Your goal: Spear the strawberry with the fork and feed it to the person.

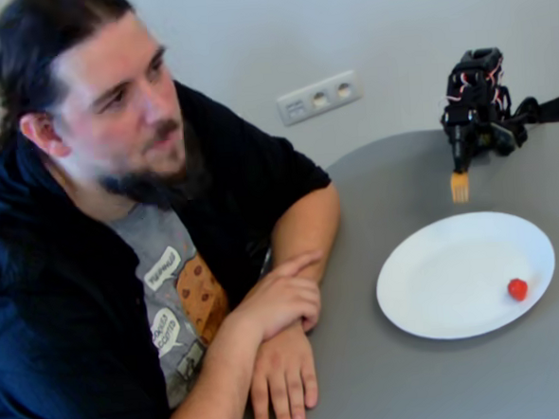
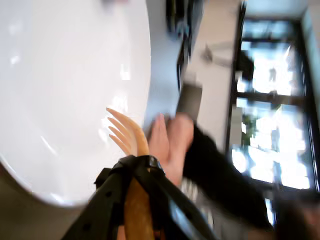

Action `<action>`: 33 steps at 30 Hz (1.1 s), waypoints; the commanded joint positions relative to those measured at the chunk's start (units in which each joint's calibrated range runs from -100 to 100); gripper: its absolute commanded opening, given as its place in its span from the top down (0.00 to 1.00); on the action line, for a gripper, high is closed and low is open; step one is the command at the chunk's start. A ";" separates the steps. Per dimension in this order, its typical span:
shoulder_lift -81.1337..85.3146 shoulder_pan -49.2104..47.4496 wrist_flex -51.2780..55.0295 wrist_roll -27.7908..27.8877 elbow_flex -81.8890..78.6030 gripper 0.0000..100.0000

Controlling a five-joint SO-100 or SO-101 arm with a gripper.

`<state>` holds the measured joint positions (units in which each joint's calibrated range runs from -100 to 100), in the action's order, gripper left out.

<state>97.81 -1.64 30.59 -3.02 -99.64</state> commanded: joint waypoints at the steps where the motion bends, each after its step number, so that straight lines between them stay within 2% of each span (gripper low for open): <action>1: 0.50 -0.31 -0.91 -0.17 1.44 0.98; 16: 0.58 -0.23 -1.08 -0.17 1.44 0.98; 17: 0.58 -0.23 -2.13 -0.17 1.71 0.98; 18: 0.58 -0.45 -9.70 -0.33 1.44 0.98; 19: 0.58 -0.45 -10.05 -0.28 1.44 0.98; 22: 0.50 -0.31 -3.43 -0.17 1.44 0.98; 30: -0.35 -0.90 -1.52 -0.38 5.32 0.99; 33: -0.52 -1.13 10.40 -0.07 18.39 0.99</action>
<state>97.47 -2.81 36.85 -3.28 -88.86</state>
